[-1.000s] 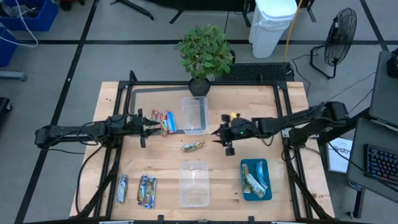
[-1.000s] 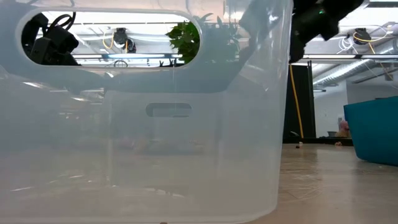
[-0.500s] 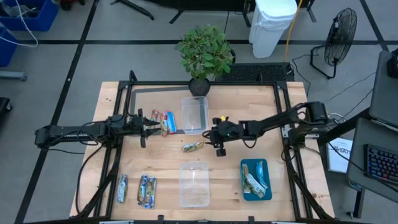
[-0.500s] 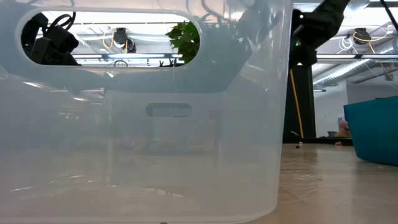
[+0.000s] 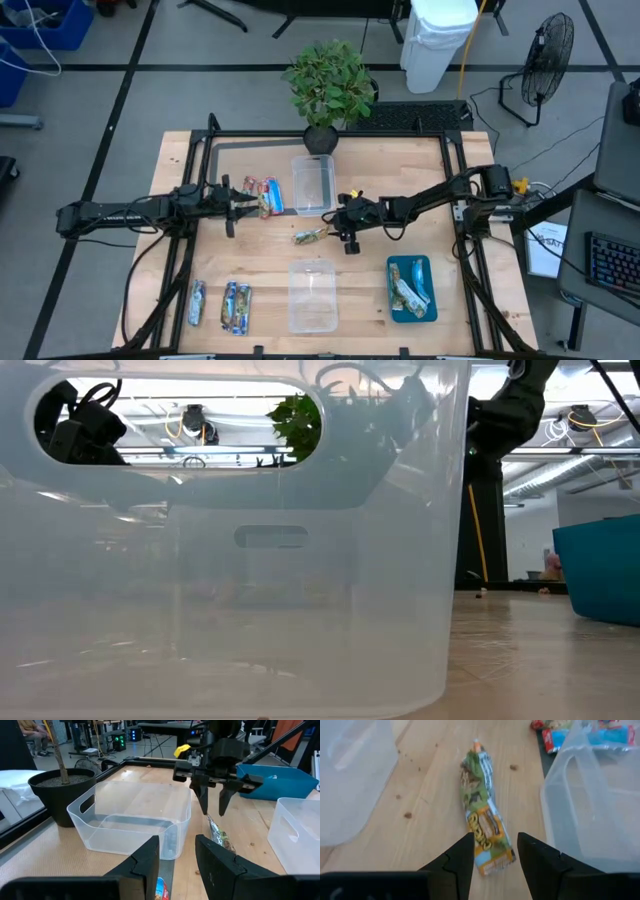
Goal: Pick and place Granola Bars by type
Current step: Put the yellow granola bar into the blue bin
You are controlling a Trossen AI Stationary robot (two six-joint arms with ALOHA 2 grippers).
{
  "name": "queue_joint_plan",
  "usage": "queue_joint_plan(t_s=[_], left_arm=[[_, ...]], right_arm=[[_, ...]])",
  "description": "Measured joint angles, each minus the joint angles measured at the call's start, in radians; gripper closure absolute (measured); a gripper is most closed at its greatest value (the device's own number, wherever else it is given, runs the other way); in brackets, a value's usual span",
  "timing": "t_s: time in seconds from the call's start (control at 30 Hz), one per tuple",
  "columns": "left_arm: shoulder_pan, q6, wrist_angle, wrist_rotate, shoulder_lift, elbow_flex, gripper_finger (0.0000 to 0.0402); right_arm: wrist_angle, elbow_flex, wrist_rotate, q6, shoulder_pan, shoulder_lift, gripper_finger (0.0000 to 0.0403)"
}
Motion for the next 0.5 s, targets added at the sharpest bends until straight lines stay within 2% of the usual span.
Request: queue_joint_plan(t_s=[0.5], left_arm=[[0.000,0.000,0.000,0.000,0.000,0.000,0.0270]], right_arm=[[-0.017,0.000,-0.001,0.024,-0.018,-0.001,0.0263]])
